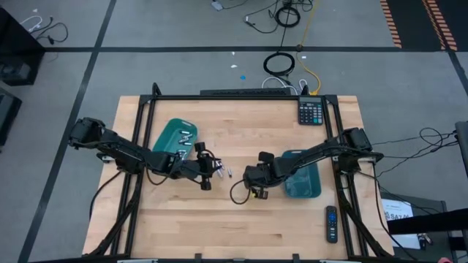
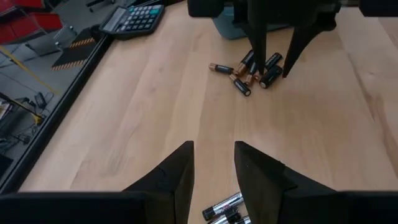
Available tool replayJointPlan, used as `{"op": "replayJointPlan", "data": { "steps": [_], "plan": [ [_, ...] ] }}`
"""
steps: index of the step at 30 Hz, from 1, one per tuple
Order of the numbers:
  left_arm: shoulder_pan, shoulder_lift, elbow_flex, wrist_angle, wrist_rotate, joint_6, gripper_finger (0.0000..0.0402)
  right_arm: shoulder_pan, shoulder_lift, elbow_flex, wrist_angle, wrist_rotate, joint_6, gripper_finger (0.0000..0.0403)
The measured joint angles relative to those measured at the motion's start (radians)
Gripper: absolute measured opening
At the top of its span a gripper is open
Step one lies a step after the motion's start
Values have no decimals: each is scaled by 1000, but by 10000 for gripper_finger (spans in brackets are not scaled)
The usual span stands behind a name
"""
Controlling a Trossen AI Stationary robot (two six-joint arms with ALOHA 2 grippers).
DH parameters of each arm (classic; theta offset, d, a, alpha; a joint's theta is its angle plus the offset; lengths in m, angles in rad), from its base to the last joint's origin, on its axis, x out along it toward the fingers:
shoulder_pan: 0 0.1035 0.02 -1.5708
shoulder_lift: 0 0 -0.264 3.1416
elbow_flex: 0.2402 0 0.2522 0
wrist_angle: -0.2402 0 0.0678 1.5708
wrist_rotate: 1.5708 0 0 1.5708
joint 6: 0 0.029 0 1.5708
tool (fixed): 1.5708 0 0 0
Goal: Sort batteries
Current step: Put the black battery into the blue bin
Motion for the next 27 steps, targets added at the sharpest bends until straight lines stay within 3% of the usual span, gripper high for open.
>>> {"op": "replayJointPlan", "data": {
  "steps": [27],
  "plan": [
    [0,0,0,-21,14,-3,125,-30,43,-25,25,-84,-17,122]
  ]
}}
